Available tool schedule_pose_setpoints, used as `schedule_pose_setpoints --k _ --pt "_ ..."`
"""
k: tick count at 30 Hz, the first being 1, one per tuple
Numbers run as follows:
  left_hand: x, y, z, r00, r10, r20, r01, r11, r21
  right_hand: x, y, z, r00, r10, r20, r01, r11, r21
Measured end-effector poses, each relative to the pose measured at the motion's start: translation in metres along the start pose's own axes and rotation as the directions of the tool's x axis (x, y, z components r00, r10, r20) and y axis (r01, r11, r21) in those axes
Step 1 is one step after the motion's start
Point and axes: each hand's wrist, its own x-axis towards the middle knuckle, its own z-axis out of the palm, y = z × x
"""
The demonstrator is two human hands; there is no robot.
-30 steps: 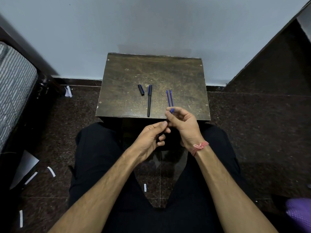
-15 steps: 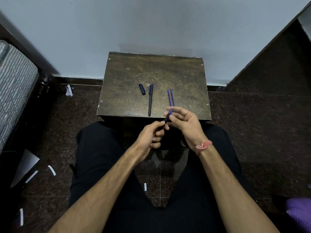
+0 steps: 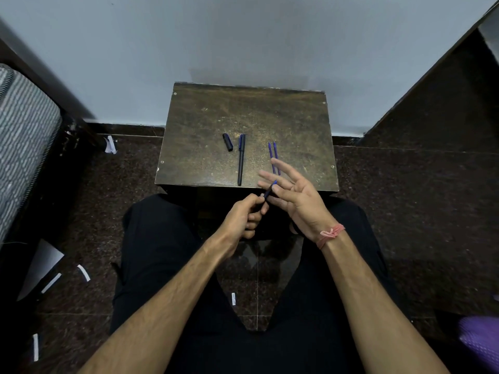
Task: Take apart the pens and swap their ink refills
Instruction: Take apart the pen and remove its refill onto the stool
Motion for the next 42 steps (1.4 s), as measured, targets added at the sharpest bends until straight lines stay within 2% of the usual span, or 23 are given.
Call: schedule_pose_setpoints --k 4,6,12,16,18,21,24,28,31,35,38,42 --pt "0.002 -0.003 -0.001 1.0 0.025 -0.01 -0.024 0.999 0.046 -0.001 0.003 0.004 0.982 -0.052 -0.182 0.007 0.971 -0.24" --pt "0.003 -0.004 -0.002 1.0 0.023 -0.017 -0.022 0.997 0.068 -0.001 0.004 0.002 0.977 -0.094 -0.192 0.042 0.965 -0.259" --pt "0.004 -0.004 -0.005 1.0 -0.005 -0.012 0.005 0.999 0.05 -0.002 -0.003 -0.006 0.991 -0.085 -0.1 0.083 0.996 -0.019" --pt "0.003 -0.005 -0.003 0.998 0.066 -0.016 -0.062 0.984 0.166 -0.002 0.0 -0.007 0.995 -0.085 -0.057 0.085 0.996 0.003" --pt "0.003 -0.005 -0.003 0.992 0.122 -0.022 -0.117 0.98 0.163 -0.001 0.001 -0.006 0.993 -0.098 -0.06 0.1 0.995 0.024" --pt "0.004 -0.005 -0.005 0.978 0.202 -0.042 -0.193 0.967 0.168 0.001 -0.001 -0.01 0.985 -0.121 -0.123 0.138 0.98 0.144" --pt "0.004 -0.004 -0.006 0.974 0.216 -0.064 -0.204 0.966 0.159 0.004 -0.005 -0.018 0.968 -0.133 -0.212 0.193 0.938 0.289" --pt "0.002 0.0 -0.006 0.96 0.245 -0.135 -0.233 0.967 0.103 0.011 -0.002 -0.016 0.93 -0.094 -0.354 0.214 0.925 0.315" --pt "-0.001 0.006 -0.011 0.929 0.284 -0.236 -0.285 0.958 0.028 0.019 0.0 -0.002 0.912 -0.065 -0.404 0.14 0.977 0.159" --pt "-0.002 0.011 -0.019 0.879 0.308 -0.365 -0.345 0.938 -0.037 0.044 0.0 0.027 0.897 -0.155 -0.415 0.062 0.971 -0.23" --pt "-0.004 0.013 -0.023 0.841 0.309 -0.445 -0.376 0.924 -0.068 0.07 -0.006 0.052 0.892 -0.229 -0.391 0.007 0.87 -0.493" --pt "-0.005 0.015 -0.026 0.803 0.302 -0.514 -0.392 0.917 -0.075 0.099 -0.013 0.078 0.89 -0.296 -0.347 -0.092 0.629 -0.772"
